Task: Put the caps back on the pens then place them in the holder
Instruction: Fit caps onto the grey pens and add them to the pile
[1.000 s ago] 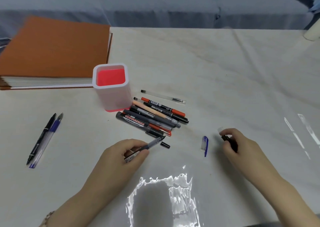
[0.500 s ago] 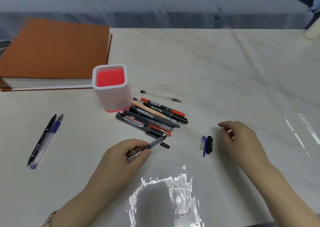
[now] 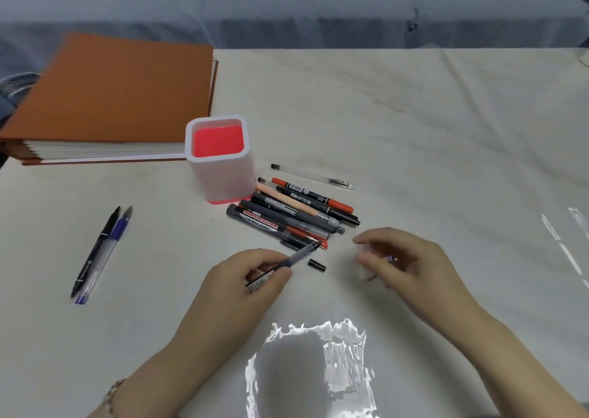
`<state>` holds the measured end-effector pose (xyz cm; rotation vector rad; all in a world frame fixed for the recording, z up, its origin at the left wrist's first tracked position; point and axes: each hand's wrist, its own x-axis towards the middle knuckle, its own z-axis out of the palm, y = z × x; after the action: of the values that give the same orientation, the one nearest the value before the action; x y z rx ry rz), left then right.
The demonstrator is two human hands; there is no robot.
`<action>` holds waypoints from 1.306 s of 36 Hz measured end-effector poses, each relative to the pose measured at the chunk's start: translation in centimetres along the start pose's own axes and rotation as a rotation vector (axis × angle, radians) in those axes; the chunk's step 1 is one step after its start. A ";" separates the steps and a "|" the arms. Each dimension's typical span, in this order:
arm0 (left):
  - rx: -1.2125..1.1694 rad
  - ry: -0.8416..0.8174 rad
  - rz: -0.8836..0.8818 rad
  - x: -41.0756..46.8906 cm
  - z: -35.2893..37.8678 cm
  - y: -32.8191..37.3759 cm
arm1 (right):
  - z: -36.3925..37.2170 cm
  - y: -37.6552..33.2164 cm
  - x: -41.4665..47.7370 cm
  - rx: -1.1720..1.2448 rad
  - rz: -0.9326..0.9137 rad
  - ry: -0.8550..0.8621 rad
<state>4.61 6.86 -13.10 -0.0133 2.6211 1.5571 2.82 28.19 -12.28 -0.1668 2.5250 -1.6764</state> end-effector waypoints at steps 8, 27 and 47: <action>-0.028 0.040 0.000 -0.6 -0.9 0.0 | 2.8 -1.6 -0.8 0.277 0.040 0.136; 0.125 -0.025 0.139 -1.5 -2.4 -0.9 | 2.9 -1.6 -0.2 0.025 -0.047 0.036; 0.265 -0.036 0.254 -1.5 -2.5 -0.4 | 3.9 -2.1 0.0 -0.128 -0.435 -0.095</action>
<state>5.96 4.39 -12.17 0.3749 2.8680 1.2412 3.49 23.79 -11.87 -0.8390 2.6586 -1.5804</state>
